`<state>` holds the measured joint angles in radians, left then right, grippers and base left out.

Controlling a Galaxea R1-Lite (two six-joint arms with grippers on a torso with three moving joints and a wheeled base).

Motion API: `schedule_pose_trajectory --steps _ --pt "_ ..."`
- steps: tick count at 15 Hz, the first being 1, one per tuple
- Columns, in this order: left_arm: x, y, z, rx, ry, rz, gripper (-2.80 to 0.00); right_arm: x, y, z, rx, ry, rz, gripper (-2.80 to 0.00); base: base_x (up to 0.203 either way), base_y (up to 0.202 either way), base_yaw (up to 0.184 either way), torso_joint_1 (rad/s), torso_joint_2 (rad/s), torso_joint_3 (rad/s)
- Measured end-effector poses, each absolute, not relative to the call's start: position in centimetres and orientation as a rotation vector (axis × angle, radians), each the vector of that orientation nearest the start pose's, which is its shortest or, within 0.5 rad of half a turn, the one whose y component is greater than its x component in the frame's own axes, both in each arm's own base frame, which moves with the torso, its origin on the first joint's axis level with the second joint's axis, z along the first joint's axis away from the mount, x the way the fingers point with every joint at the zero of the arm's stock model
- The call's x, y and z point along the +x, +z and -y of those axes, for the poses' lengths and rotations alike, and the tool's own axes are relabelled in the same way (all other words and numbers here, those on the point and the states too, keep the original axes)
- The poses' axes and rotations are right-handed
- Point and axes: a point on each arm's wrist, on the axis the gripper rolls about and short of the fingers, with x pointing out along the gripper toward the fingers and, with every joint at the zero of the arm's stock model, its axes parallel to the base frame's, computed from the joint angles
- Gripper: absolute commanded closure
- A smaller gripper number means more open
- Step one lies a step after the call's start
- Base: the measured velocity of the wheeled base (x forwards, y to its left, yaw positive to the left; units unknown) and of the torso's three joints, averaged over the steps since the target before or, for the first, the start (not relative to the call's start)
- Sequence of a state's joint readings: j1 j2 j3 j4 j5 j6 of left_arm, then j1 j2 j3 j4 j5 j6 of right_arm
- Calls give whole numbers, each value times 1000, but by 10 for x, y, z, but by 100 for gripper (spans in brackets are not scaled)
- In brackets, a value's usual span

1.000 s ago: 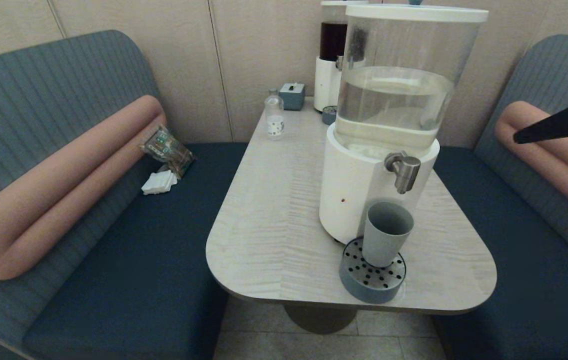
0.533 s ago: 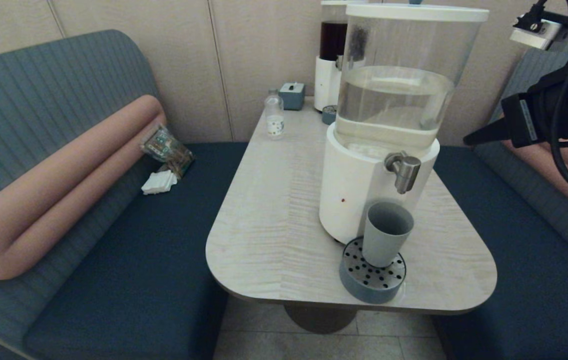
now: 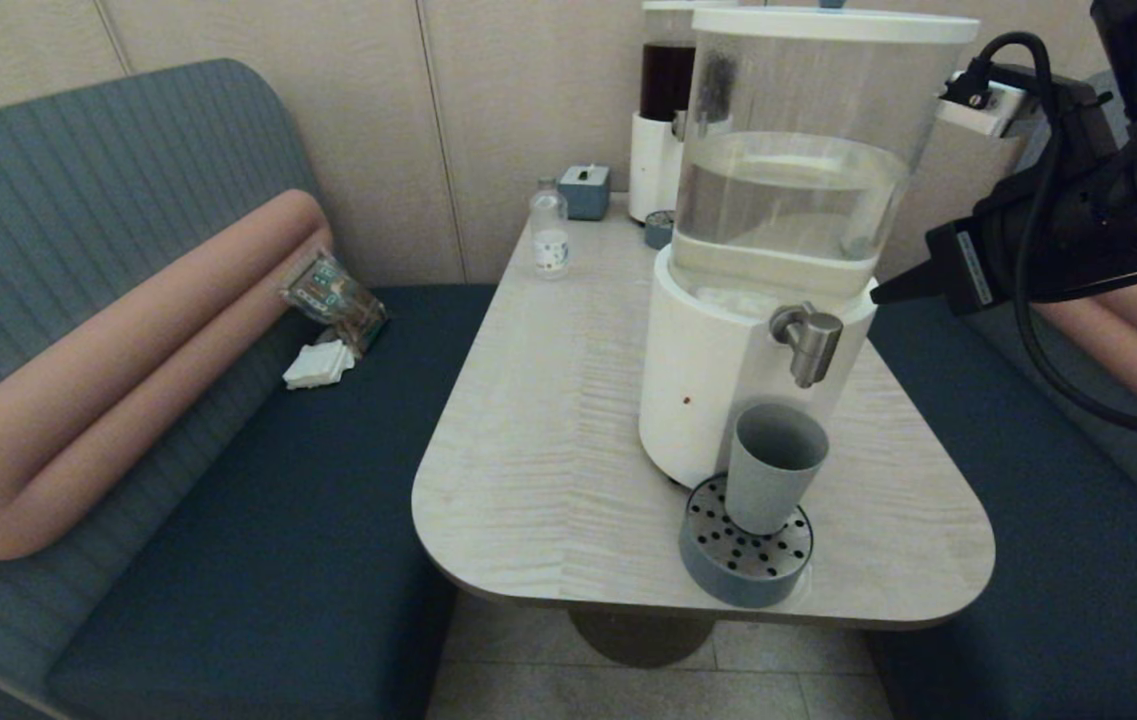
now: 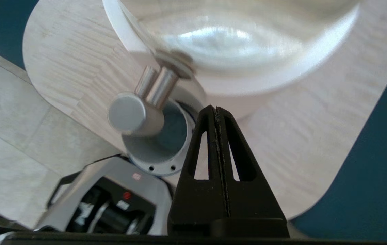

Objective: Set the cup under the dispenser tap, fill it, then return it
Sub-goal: Turn on the faucet

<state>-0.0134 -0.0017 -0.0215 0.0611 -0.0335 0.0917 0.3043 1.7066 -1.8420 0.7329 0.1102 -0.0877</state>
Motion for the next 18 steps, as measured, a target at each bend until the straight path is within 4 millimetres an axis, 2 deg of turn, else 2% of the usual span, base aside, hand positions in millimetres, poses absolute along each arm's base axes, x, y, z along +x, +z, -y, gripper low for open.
schedule_pose_trajectory --steps 18 --pt "-25 75 0 91 -48 -36 0 291 324 -118 -179 505 -558 0 0 0 0 0 0 0"
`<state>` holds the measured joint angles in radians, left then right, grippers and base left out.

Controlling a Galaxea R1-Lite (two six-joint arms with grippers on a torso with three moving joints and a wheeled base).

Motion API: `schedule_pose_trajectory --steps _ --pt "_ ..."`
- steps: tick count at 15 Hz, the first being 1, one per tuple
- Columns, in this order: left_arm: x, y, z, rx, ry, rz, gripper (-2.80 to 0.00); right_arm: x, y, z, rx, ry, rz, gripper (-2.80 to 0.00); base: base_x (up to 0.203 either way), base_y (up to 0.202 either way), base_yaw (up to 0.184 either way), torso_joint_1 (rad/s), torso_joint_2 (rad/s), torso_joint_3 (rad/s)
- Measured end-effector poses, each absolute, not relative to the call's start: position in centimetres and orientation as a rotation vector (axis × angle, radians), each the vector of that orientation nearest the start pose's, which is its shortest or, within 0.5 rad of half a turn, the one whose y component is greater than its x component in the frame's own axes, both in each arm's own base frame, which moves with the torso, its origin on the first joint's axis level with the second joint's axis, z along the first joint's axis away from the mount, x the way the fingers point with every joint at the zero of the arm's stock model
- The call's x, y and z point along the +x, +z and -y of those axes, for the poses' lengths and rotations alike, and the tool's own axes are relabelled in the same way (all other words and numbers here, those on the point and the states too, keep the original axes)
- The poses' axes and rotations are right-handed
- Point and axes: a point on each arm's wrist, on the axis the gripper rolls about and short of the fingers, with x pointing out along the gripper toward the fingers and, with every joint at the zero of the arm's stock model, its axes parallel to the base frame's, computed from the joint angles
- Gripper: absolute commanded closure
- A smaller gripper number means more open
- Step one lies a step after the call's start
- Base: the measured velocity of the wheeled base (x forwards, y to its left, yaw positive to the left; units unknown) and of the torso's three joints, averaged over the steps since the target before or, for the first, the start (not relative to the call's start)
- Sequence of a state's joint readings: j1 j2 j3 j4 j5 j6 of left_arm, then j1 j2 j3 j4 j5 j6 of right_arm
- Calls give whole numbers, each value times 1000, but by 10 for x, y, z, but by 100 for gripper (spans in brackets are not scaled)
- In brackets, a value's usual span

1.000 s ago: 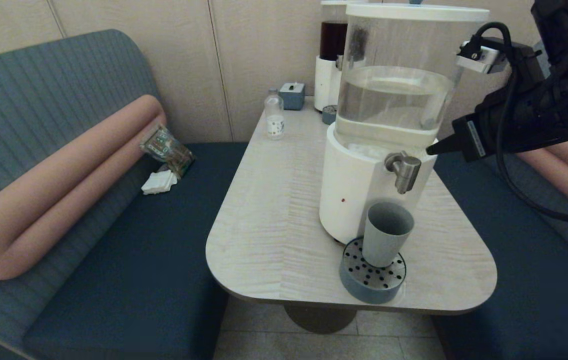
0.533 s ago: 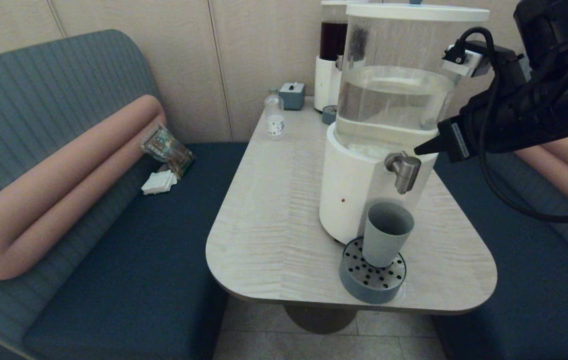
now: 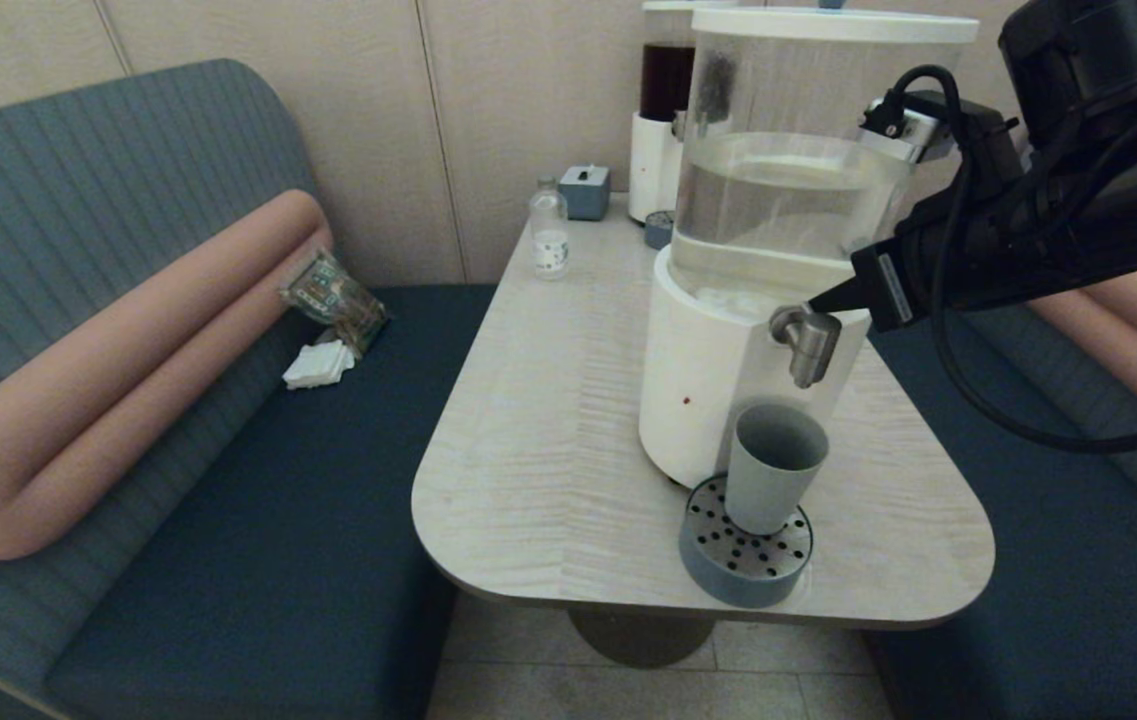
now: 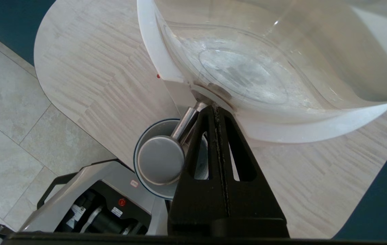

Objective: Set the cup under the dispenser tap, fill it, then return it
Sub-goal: Turn on the faucet

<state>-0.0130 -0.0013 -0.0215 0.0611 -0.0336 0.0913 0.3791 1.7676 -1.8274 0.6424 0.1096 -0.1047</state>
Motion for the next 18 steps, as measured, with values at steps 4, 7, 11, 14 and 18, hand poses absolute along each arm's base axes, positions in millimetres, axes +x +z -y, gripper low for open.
schedule_pose_trajectory --steps 4,7,11,14,18 --pt "-25 75 0 91 -48 -36 0 292 322 -122 -184 516 -562 0 0 0 0 0 0 0" --pt "-25 75 0 91 -49 -36 0 293 321 -124 -191 521 -553 0 0 0 0 0 0 0" --pt "-25 75 0 91 -48 -36 0 296 321 -125 -199 533 -537 0 0 0 0 0 0 0" --pt "-25 75 0 91 -49 -36 0 295 320 -129 -196 551 -541 0 0 0 0 0 0 0" --pt "-25 75 0 91 -48 -37 0 295 320 -130 -185 590 -542 0 0 0 0 0 0 0"
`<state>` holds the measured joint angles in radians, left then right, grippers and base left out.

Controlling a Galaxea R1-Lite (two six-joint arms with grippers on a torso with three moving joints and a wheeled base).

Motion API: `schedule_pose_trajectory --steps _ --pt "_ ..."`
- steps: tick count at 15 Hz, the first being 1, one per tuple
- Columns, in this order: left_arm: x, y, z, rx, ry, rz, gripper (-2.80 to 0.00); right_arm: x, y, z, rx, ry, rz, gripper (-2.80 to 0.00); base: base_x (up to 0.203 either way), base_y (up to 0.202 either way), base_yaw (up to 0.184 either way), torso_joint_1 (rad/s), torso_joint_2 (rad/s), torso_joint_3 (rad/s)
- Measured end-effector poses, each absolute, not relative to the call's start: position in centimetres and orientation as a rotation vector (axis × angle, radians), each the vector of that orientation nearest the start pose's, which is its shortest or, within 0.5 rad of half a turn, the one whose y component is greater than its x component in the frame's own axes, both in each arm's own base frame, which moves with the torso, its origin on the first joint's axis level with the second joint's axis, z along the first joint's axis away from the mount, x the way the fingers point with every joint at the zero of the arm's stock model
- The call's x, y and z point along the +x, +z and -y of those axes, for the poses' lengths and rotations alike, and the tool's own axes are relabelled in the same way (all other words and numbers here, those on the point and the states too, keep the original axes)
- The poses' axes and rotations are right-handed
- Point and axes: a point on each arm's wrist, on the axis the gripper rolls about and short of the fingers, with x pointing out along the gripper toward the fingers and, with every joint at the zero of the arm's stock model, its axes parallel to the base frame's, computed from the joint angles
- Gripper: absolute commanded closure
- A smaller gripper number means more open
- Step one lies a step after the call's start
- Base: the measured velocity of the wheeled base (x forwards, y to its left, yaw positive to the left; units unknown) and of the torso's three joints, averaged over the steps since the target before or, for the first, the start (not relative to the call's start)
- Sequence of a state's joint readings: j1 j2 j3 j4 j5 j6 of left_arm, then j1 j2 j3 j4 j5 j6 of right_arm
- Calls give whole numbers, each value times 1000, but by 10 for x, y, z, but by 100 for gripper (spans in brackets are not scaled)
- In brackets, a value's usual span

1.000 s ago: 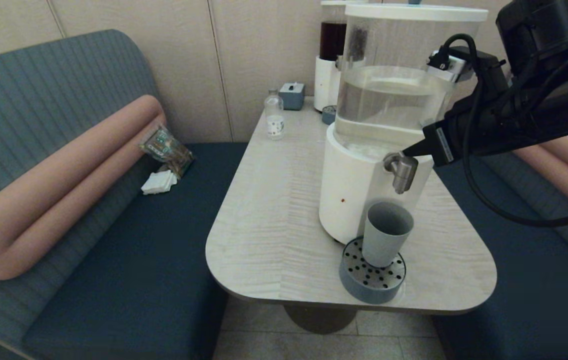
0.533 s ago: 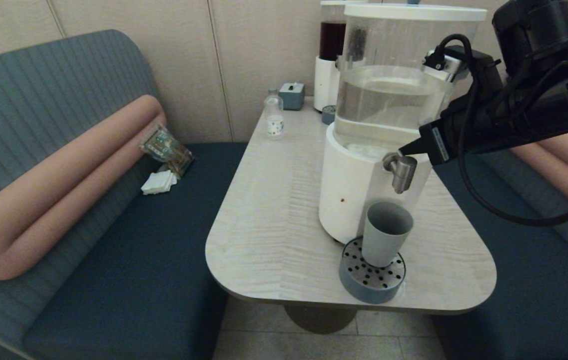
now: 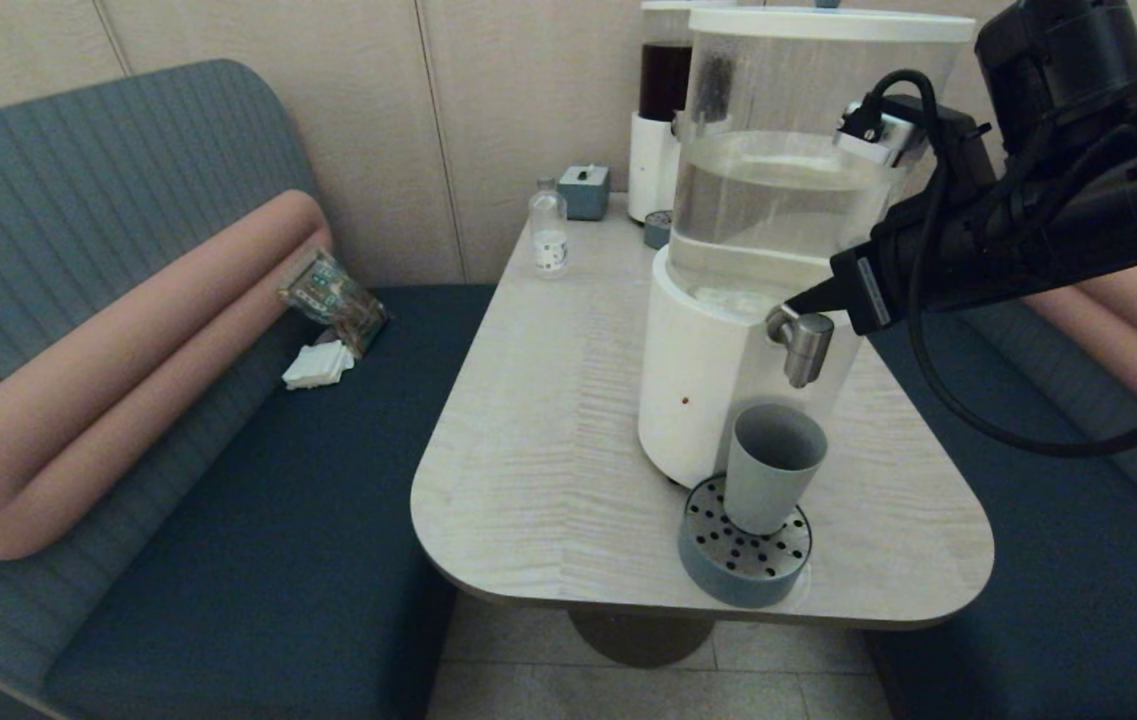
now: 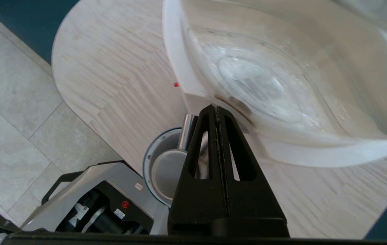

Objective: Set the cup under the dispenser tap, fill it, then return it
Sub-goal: Turn on the faucet

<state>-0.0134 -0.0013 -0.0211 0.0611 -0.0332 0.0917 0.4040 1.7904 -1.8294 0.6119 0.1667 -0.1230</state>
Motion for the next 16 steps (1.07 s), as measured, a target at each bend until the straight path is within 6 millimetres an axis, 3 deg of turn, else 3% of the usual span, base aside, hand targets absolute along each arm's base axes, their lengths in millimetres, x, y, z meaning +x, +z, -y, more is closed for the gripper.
schedule_pose_trajectory --steps 9,16 --pt "-25 75 0 91 -49 -37 0 296 321 -129 -178 603 -538 0 0 0 0 0 0 0" --pt "-25 75 0 91 -49 -36 0 292 331 -106 -151 542 -517 0 0 0 0 0 0 0"
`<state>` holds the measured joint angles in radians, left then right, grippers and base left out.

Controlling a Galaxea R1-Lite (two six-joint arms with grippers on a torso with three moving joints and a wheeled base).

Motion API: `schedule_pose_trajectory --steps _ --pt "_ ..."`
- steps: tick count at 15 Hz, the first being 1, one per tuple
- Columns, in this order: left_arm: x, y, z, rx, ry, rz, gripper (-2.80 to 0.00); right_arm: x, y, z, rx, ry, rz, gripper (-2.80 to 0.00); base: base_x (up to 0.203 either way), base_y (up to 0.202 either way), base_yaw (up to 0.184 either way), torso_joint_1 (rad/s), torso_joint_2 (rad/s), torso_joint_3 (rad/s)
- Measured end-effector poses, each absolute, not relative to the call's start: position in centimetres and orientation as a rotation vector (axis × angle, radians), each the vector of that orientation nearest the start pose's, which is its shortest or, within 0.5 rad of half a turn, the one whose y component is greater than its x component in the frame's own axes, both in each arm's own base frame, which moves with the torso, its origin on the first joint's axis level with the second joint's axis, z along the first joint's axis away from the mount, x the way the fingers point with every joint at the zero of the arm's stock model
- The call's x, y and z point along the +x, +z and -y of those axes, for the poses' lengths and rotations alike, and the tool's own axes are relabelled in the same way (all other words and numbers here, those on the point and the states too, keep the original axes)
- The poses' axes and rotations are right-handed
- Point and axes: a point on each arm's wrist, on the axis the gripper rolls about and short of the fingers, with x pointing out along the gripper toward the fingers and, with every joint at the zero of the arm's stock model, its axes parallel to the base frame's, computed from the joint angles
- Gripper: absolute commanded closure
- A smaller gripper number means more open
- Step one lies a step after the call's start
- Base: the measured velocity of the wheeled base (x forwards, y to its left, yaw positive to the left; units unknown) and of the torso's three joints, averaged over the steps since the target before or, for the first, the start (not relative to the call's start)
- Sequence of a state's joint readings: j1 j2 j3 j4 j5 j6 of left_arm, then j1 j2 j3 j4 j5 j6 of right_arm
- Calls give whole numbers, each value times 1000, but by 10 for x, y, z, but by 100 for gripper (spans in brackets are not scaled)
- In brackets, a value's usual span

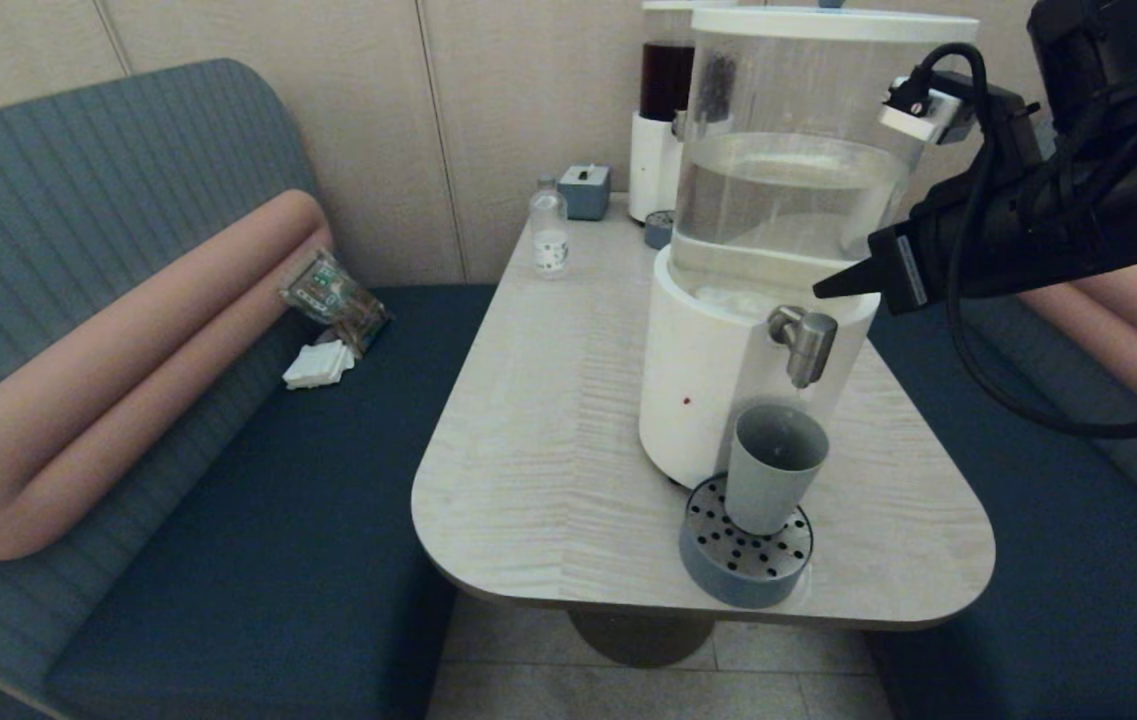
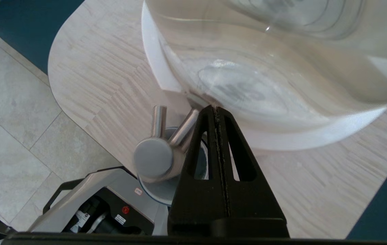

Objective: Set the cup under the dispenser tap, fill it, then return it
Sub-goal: Turn on the faucet, then turn off the faucet

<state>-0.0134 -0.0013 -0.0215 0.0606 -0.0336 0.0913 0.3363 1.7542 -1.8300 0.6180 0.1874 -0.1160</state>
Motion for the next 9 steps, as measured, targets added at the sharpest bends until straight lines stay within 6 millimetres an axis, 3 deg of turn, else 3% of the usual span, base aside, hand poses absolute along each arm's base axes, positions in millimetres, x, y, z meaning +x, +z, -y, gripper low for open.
schedule_pose_trajectory --steps 5,9 --pt "-25 75 0 91 -49 -36 0 274 337 -90 -138 506 -511 0 0 0 0 0 0 0" --pt "-25 75 0 91 -49 -36 0 235 336 -65 -131 432 -522 0 0 0 0 0 0 0"
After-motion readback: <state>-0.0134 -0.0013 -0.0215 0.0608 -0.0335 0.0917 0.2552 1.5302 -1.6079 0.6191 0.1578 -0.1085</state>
